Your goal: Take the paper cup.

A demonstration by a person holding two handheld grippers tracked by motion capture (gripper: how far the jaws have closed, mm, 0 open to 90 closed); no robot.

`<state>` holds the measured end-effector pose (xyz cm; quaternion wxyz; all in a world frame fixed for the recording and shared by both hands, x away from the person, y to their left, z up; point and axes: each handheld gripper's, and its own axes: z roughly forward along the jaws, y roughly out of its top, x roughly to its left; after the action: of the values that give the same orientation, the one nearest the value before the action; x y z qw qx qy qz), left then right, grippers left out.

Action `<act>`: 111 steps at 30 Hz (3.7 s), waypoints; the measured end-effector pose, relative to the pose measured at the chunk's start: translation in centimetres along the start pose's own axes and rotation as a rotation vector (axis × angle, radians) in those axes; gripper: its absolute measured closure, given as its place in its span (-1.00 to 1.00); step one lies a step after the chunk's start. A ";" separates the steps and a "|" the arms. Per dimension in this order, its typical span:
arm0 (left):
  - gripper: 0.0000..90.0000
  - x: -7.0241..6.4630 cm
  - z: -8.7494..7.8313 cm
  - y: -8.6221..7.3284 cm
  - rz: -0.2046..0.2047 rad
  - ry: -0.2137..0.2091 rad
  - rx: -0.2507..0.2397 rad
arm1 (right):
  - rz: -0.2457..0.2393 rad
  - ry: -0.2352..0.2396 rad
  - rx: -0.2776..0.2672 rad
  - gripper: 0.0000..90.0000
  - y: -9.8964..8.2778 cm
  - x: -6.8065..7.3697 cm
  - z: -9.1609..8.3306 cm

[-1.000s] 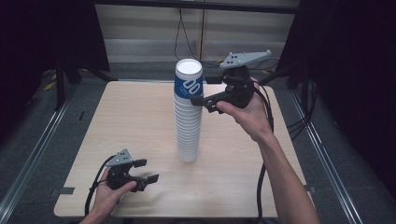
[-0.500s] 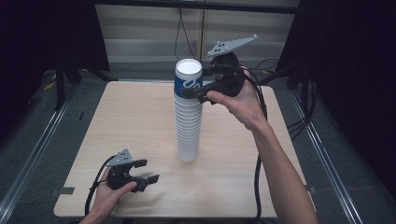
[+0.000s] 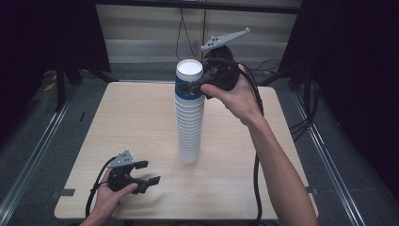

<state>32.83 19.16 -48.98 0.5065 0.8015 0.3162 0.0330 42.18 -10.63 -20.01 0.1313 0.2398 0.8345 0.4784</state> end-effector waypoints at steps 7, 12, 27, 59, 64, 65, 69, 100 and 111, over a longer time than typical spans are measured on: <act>-0.63 0.0 0.0 0.0 0.000 0.002 0.005 | -0.003 -0.002 -0.007 -0.45 0.0 0.0 -0.1; -0.63 0.0 0.0 0.0 0.001 0.002 0.004 | -0.008 -0.005 -0.019 -0.44 0.0 0.2 -0.1; -0.63 0.0 0.1 0.0 0.001 -0.001 0.009 | -0.003 -0.022 -0.088 -0.43 1.0 0.5 -1.3; -0.63 0.0 0.0 0.0 -0.001 0.000 0.008 | 0.062 -0.036 -0.317 -0.42 1.1 0.4 -3.4; -0.63 0.1 0.1 0.0 0.000 -0.002 0.009 | 0.066 -0.046 -0.332 -0.42 1.2 0.4 -3.9; -0.63 0.1 0.1 0.0 -0.001 -0.002 0.009 | 0.067 -0.049 -0.334 -0.42 1.3 0.4 -4.0; -0.63 0.1 0.1 0.0 0.000 0.000 0.010 | 0.080 -0.037 -0.351 -0.41 1.2 0.2 -4.6; -0.63 0.0 0.1 0.0 0.001 -0.002 0.009 | 0.117 -0.116 -0.384 -0.41 -1.5 -1.0 -8.6; -0.62 -0.2 0.0 0.2 0.013 0.005 -0.017 | 0.129 -0.140 -0.376 -0.41 -3.9 -1.1 -10.0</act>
<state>32.80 19.01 -48.79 0.5124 0.7992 0.3117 0.0409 37.57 -20.20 -18.32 0.2004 0.2969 0.7023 0.6152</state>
